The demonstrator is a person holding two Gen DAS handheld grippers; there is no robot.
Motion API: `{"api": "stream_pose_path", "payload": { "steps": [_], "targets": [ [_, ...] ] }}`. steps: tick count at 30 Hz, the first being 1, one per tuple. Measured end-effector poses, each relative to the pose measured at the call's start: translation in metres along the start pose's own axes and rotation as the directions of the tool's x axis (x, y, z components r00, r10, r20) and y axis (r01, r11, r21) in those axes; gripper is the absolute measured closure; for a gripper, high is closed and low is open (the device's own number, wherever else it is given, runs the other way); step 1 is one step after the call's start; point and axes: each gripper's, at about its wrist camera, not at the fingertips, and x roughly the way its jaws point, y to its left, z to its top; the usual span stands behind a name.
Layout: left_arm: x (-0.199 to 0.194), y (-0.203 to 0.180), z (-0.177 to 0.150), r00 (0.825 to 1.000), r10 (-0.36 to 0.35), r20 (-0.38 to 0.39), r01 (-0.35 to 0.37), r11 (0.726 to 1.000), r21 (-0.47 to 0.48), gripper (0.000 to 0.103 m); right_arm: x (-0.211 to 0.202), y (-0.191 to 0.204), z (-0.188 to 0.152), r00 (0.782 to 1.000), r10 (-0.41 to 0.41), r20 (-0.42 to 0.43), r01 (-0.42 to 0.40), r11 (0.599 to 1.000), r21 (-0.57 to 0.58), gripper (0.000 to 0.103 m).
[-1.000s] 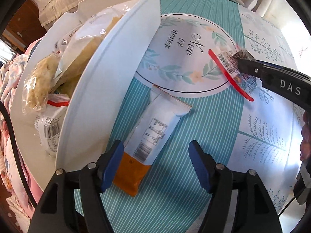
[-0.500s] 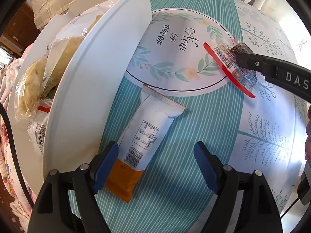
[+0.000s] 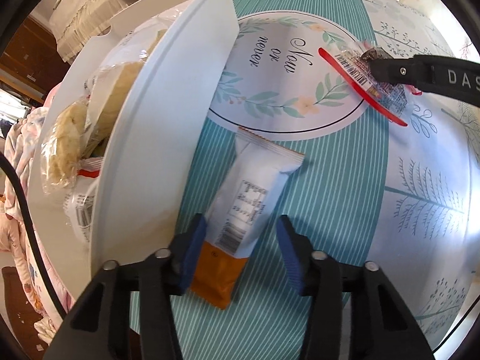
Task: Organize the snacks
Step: 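Hold the red-striped packet in the right gripper while the left lowers onto the white bar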
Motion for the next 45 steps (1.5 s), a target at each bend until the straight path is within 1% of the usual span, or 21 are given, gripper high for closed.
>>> {"api": "stream_pose_path", "payload": {
  "steps": [2, 4, 12, 13, 15, 16, 23, 26, 27, 28, 29, 30, 31, 32, 33, 35, 38, 40, 41, 44, 45],
  "targets": [
    [-0.003, 0.0, -0.001, 1.0, -0.003, -0.006, 0.003, 1.0, 0.002, 0.069, -0.001, 0.002, 0.001, 1.0, 0.0, -0.002, 0.0, 1.0, 0.002, 0.061],
    [-0.004, 0.006, -0.003, 1.0, -0.018, -0.014, 0.018, 1.0, 0.007, 0.071, -0.002, 0.004, 0.003, 1.0, 0.0, -0.013, 0.0, 1.0, 0.008, 0.061],
    [-0.016, 0.012, -0.015, 0.994, -0.082, -0.067, 0.083, 0.996, 0.012, 0.073, -0.015, 0.011, 0.002, 1.0, 0.003, -0.013, -0.003, 1.0, 0.017, 0.061],
    [-0.017, 0.012, -0.016, 0.993, -0.092, -0.073, 0.093, 0.996, 0.014, 0.076, -0.017, 0.011, 0.002, 1.0, 0.007, -0.012, -0.007, 1.0, 0.02, 0.061],
    [-0.021, 0.008, -0.017, 0.99, -0.119, -0.074, 0.122, 0.992, 0.028, 0.097, -0.022, 0.013, 0.001, 1.0, 0.013, -0.01, -0.012, 1.0, 0.025, 0.061],
    [-0.023, 0.006, -0.018, 0.984, -0.149, -0.092, 0.153, 0.988, 0.03, 0.097, -0.024, 0.013, 0.0, 1.0, 0.012, -0.009, -0.012, 1.0, 0.026, 0.061],
    [-0.027, 0.01, -0.024, 0.969, -0.198, -0.148, 0.203, 0.979, 0.023, 0.097, -0.039, 0.014, -0.002, 1.0, 0.014, 0.004, -0.014, 0.997, 0.072, 0.061],
    [-0.035, 0.021, -0.026, 0.963, -0.232, -0.137, 0.236, 0.972, 0.011, 0.096, -0.046, 0.018, -0.002, 1.0, 0.015, 0.012, -0.016, 0.997, 0.074, 0.061],
    [-0.038, 0.025, -0.027, 0.96, -0.249, -0.13, 0.252, 0.968, 0.01, 0.096, -0.048, 0.019, -0.002, 1.0, 0.016, 0.017, -0.018, 0.997, 0.074, 0.061],
    [-0.041, 0.03, -0.027, 0.955, -0.27, -0.122, 0.273, 0.962, 0.009, 0.092, -0.05, 0.019, -0.002, 1.0, 0.018, 0.021, -0.02, 0.997, 0.076, 0.061],
    [-0.044, 0.034, -0.029, 0.946, -0.305, -0.111, 0.308, 0.952, 0.007, 0.084, -0.052, 0.02, -0.002, 0.999, 0.022, 0.025, -0.024, 0.997, 0.079, 0.061],
    [-0.047, 0.038, -0.031, 0.936, -0.338, -0.098, 0.34, 0.941, 0.004, 0.08, -0.055, 0.021, -0.003, 0.999, 0.026, 0.032, -0.028, 0.996, 0.082, 0.061],
    [-0.052, 0.044, -0.033, 0.92, -0.385, -0.071, 0.386, 0.923, -0.003, 0.072, -0.058, 0.022, -0.003, 0.999, 0.028, 0.042, -0.032, 0.996, 0.081, 0.061],
    [-0.055, 0.049, -0.036, 0.908, -0.416, -0.051, 0.416, 0.909, -0.007, 0.067, -0.06, 0.023, -0.004, 0.999, 0.028, 0.046, -0.031, 0.996, 0.077, 0.061],
    [-0.057, 0.052, -0.038, 0.9, -0.434, -0.039, 0.434, 0.901, -0.009, 0.064, -0.062, 0.024, -0.005, 0.998, 0.023, 0.05, -0.027, 0.997, 0.07, 0.061],
    [-0.063, 0.058, -0.047, 0.883, -0.469, -0.007, 0.469, 0.883, -0.009, 0.049, -0.065, 0.025, -0.006, 0.998, 0.012, 0.058, -0.015, 0.998, 0.064, 0.061],
    [-0.068, 0.065, -0.055, 0.863, -0.504, 0.02, 0.504, 0.863, -0.018, 0.037, -0.07, 0.021, -0.01, 0.998, -0.004, 0.068, -0.002, 0.997, 0.08, 0.061],
    [-0.067, 0.069, -0.053, 0.86, -0.511, 0.02, 0.511, 0.859, -0.03, 0.032, -0.071, 0.018, -0.013, 0.998, -0.008, 0.07, 0.001, 0.995, 0.095, 0.061],
    [-0.064, 0.07, -0.052, 0.863, -0.505, 0.017, 0.506, 0.862, -0.036, 0.032, -0.071, 0.017, -0.015, 0.998, -0.013, 0.068, 0.006, 0.995, 0.1, 0.061],
    [-0.057, 0.069, -0.054, 0.884, -0.467, -0.004, 0.466, 0.883, -0.06, 0.032, -0.072, 0.013, -0.021, 0.998, -0.021, 0.06, 0.014, 0.993, 0.115, 0.061],
    [-0.053, 0.067, -0.049, 0.891, -0.454, -0.001, 0.453, 0.89, -0.057, 0.032, -0.072, 0.012, -0.023, 0.998, -0.024, 0.055, 0.017, 0.992, 0.122, 0.061]
  ]
}}
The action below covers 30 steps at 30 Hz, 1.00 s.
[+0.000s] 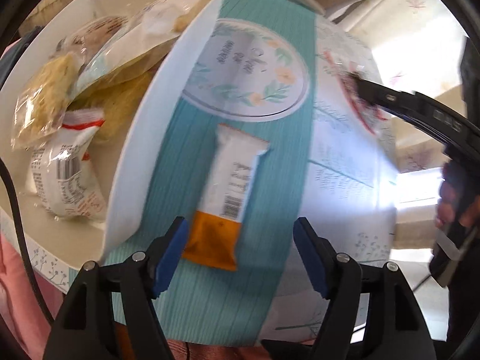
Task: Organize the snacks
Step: 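Hold the red-striped packet in the right gripper while the left lowers onto the white bar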
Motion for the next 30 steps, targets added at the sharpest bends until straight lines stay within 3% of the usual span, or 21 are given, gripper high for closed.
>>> {"api": "stream_pose_path", "payload": {
  "steps": [11, 17, 24, 30],
  "targets": [
    [0.025, -0.021, 0.014, 0.994, 0.112, -0.017, -0.109, 0.989, 0.101, 0.031, -0.002, 0.001, -0.006, 1.0, 0.007, -0.006, -0.007, 1.0, 0.019, 0.061],
    [0.038, -0.032, 0.024, 0.99, 0.139, -0.039, -0.133, 0.983, 0.123, 0.031, -0.003, 0.001, -0.008, 1.0, 0.018, -0.011, -0.017, 1.0, 0.021, 0.061],
    [0.058, -0.036, 0.035, 0.965, 0.25, -0.076, -0.239, 0.962, 0.135, 0.031, -0.004, -0.001, -0.01, 1.0, 0.026, -0.017, -0.025, 0.999, 0.027, 0.061],
    [0.072, -0.029, 0.043, 0.955, 0.264, -0.134, -0.252, 0.962, 0.104, 0.031, -0.006, -0.005, -0.011, 1.0, 0.027, -0.016, -0.026, 0.999, 0.037, 0.061]
  ]
}}
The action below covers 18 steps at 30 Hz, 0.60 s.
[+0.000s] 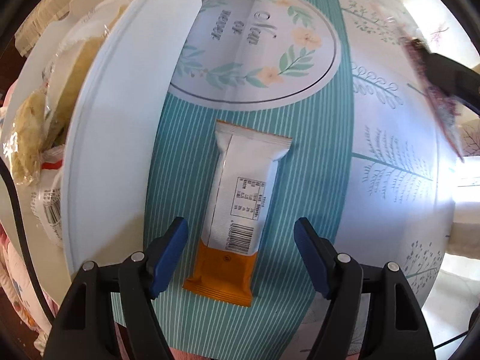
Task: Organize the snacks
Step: 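Hold the red-striped packet in the right gripper while the left lowers onto the white bar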
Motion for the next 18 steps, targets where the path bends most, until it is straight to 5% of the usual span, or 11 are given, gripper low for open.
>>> {"api": "stream_pose_path", "payload": {
  "steps": [9, 12, 15, 18],
  "targets": [
    [0.017, 0.008, 0.016, 0.996, -0.043, -0.073, 0.039, 0.998, -0.047, 0.031, -0.006, -0.007, -0.001, 1.0, 0.001, 0.005, -0.001, 1.0, 0.017, 0.061],
    [0.018, 0.011, 0.018, 0.996, -0.054, -0.077, 0.05, 0.997, -0.052, 0.039, -0.006, -0.008, -0.001, 1.0, 0.001, -0.001, -0.001, 1.0, 0.023, 0.061],
    [0.011, 0.008, 0.013, 0.996, -0.057, -0.065, 0.055, 0.998, -0.039, 0.062, -0.006, -0.007, -0.001, 1.0, 0.002, -0.005, -0.002, 1.0, 0.025, 0.061],
    [0.01, 0.007, 0.018, 0.996, -0.052, -0.071, 0.05, 0.998, -0.03, 0.064, -0.007, -0.005, 0.0, 1.0, 0.0, -0.01, 0.0, 1.0, 0.021, 0.061]
  ]
}}
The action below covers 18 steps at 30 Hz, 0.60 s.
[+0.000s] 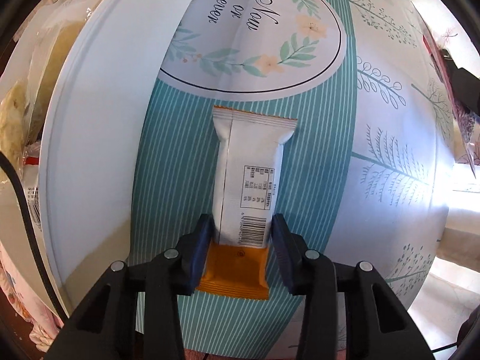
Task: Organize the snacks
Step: 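Hold the red-striped packet in the right gripper while the left lowers onto the white bar, then close the left gripper on the orange end of the white bar, then carry the white bar with the left gripper while the right carries the packet over the tray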
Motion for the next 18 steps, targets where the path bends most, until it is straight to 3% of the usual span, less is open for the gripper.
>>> {"api": "stream_pose_path", "payload": {
  "steps": [6, 8, 13, 18],
  "targets": [
    [-0.009, 0.003, 0.006, 0.998, -0.049, -0.048, 0.049, 0.999, -0.001, 0.066, -0.003, 0.016, 0.003, 1.0, -0.007, -0.015, 0.006, 0.999, -0.039, 0.061],
    [-0.02, 0.005, 0.008, 0.993, -0.102, -0.055, 0.103, 0.994, 0.021, 0.068, -0.002, 0.021, 0.004, 1.0, -0.015, -0.018, 0.014, 0.998, -0.056, 0.061],
    [-0.06, 0.005, 0.014, 0.983, -0.183, -0.025, 0.184, 0.978, 0.096, 0.068, -0.001, 0.03, 0.008, 0.999, -0.042, -0.027, 0.041, 0.998, -0.041, 0.061],
    [-0.115, 0.018, 0.016, 0.96, -0.272, 0.062, 0.258, 0.951, 0.171, 0.069, -0.008, 0.048, 0.015, 0.998, -0.059, 0.01, 0.059, 0.998, -0.034, 0.061]
  ]
}}
